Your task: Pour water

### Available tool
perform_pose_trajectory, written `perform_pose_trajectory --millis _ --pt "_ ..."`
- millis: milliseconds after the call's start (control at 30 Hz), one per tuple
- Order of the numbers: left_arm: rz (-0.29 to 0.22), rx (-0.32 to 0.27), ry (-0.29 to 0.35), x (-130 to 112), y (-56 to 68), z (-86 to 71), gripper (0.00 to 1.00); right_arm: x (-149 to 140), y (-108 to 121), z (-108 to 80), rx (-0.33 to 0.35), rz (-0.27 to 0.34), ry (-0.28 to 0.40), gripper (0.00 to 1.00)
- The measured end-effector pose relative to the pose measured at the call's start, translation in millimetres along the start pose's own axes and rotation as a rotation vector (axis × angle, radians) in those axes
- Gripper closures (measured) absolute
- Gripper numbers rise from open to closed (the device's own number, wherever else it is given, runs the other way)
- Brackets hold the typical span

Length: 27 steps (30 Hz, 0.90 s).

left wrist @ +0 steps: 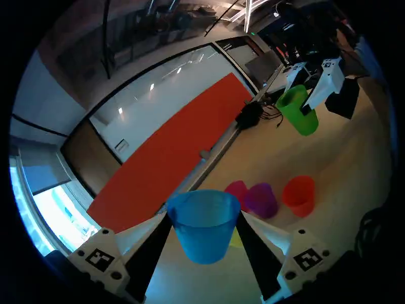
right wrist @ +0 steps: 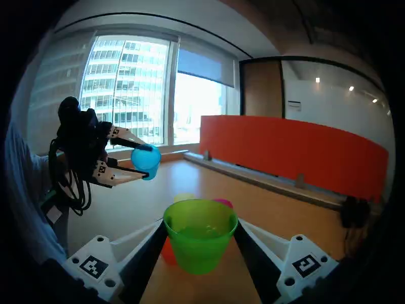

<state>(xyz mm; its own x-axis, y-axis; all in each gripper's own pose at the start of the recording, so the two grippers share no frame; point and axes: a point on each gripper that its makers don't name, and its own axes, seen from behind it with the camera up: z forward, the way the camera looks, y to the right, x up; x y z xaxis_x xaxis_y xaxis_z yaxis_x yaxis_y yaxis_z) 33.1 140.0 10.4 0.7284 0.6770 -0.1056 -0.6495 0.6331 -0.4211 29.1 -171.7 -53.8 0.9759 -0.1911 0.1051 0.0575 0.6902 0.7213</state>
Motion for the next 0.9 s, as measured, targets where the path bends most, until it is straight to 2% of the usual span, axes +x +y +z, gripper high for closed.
perform_pose_trajectory --millis 400,900 --pt "-0.134 -0.117 -0.071 -30 26.8 8.7 0.13 -28 3 -4.5 0.003 0.002 -0.078 0.09" --pt "-0.277 -0.207 -0.125 -56 48.4 9.9 0.13 -60 0 1.1 0.021 -0.010 -0.168 0.09"
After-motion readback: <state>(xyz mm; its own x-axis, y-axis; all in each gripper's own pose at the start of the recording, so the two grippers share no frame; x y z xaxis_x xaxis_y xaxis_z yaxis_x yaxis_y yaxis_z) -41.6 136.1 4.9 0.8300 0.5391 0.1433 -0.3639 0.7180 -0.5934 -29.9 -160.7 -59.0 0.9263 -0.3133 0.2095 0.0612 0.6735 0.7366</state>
